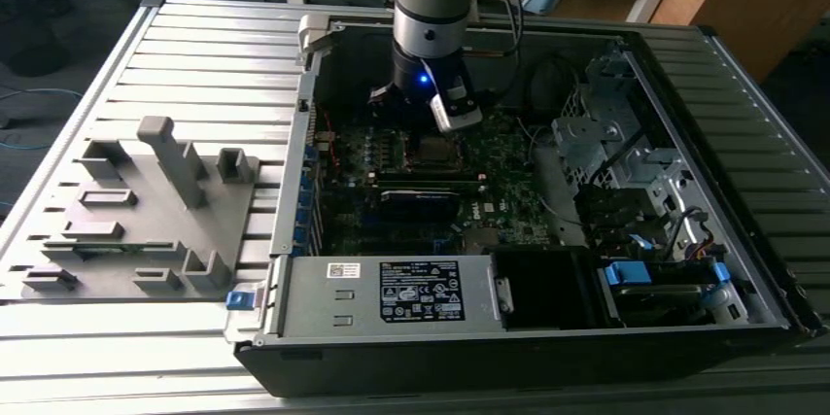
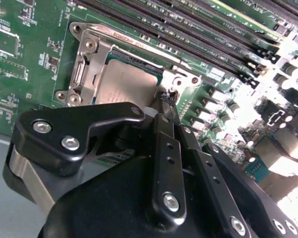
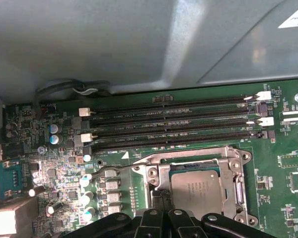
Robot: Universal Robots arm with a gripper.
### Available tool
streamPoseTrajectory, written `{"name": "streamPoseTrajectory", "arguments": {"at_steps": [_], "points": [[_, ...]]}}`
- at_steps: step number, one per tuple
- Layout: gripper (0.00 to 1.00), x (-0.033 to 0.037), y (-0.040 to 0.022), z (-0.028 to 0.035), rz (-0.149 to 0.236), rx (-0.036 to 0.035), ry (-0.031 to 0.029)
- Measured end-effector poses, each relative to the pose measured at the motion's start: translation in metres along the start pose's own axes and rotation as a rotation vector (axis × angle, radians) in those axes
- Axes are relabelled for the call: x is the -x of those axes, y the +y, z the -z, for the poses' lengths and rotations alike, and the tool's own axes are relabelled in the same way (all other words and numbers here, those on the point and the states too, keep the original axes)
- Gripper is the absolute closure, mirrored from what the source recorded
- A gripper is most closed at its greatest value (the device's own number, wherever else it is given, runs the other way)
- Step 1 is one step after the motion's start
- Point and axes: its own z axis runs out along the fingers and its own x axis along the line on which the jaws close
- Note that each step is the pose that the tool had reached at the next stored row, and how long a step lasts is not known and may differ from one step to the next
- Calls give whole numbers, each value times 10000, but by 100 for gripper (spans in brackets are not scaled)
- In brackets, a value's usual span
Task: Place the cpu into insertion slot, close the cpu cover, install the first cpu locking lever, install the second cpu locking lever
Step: 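Close the cpu cover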
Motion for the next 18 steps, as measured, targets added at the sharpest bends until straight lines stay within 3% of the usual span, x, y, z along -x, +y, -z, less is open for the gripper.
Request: {"name": "streamPoseTrajectory", "arguments": {"at_steps": [18], "points": [[89, 0, -1, -30, 390, -5, 12]]}}
